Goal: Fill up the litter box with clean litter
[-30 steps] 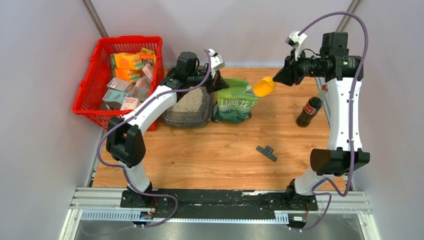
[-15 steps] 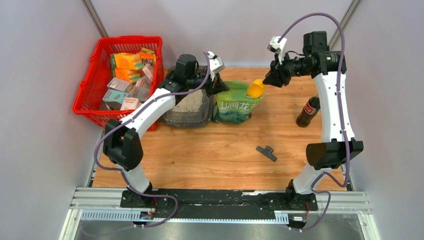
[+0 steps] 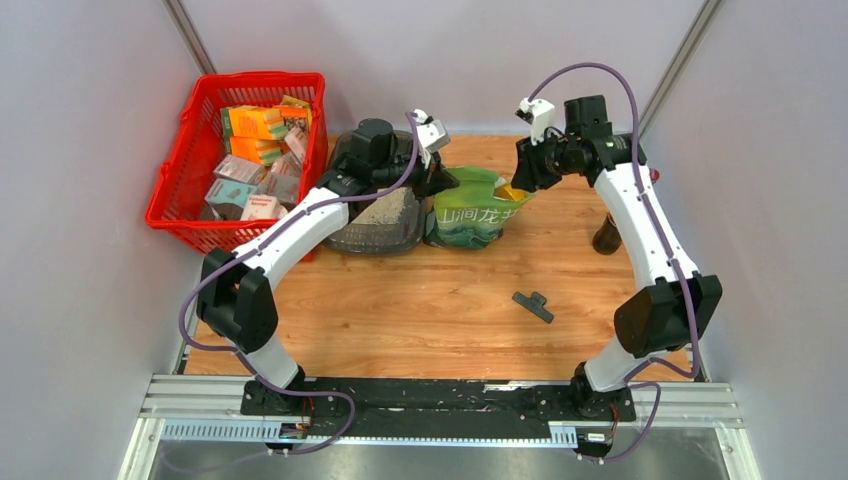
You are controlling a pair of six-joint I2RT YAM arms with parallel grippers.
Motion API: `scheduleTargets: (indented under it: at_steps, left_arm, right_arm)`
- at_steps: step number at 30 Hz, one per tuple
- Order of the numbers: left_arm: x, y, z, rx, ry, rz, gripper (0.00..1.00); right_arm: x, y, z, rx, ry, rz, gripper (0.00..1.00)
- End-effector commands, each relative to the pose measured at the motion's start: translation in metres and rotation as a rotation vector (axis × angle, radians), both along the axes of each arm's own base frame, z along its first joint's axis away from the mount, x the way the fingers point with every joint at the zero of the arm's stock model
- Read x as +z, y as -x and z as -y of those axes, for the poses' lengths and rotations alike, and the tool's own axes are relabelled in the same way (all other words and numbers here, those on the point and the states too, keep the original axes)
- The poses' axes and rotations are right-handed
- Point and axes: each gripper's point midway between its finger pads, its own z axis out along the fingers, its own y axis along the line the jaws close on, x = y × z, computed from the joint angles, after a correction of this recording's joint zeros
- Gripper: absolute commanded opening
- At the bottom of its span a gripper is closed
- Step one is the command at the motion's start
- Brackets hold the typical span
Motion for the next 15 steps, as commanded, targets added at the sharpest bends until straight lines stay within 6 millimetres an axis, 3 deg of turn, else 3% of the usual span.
scheduleTargets:
  at_steps: [1, 6, 10, 15]
  left_arm:
    - [0.072, 0.008, -0.006, 0.013, 0.124, 0.146, 0.0]
    - [0.076, 0.007, -0.003, 0.013, 0.138, 0.153, 0.0]
    - [0.078, 0.008, -0.001, 0.008, 0.141, 0.158, 0.0]
    - [0.077, 0.007, 0.0, 0.004, 0.139, 0.162, 0.0]
  right_arm:
    - [0.022, -0.031, 0.019, -0.32, -0.002, 0.099, 0.0]
    - [-0.005, -0.044, 0.025, -0.429, 0.053, 0.068, 0.0]
    - [-0.049, -0.042, 0.022, -0.452, 0.084, -0.041, 0.0]
    - [-0.09, -0.033, 0.005, -0.457, 0.033, -0.176, 0.0]
